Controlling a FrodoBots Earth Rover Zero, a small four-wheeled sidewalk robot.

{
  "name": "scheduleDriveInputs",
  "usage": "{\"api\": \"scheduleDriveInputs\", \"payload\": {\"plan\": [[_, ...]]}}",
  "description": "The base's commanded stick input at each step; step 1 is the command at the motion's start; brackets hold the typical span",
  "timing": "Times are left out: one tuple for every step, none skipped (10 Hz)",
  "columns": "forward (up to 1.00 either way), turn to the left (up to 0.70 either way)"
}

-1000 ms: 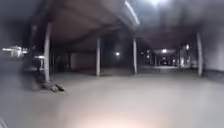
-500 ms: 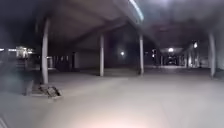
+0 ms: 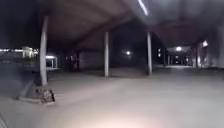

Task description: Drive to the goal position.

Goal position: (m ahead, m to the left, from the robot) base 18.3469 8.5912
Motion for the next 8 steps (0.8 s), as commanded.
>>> {"api": "scheduleDriveInputs", "payload": {"plan": [[1.00,0.21],[1.00,0.21],[1.00,0.21],[1.00,0.21],[1.00,0.21],[1.00,0.21],[1.00,0.21],[1.00,0.21]]}}
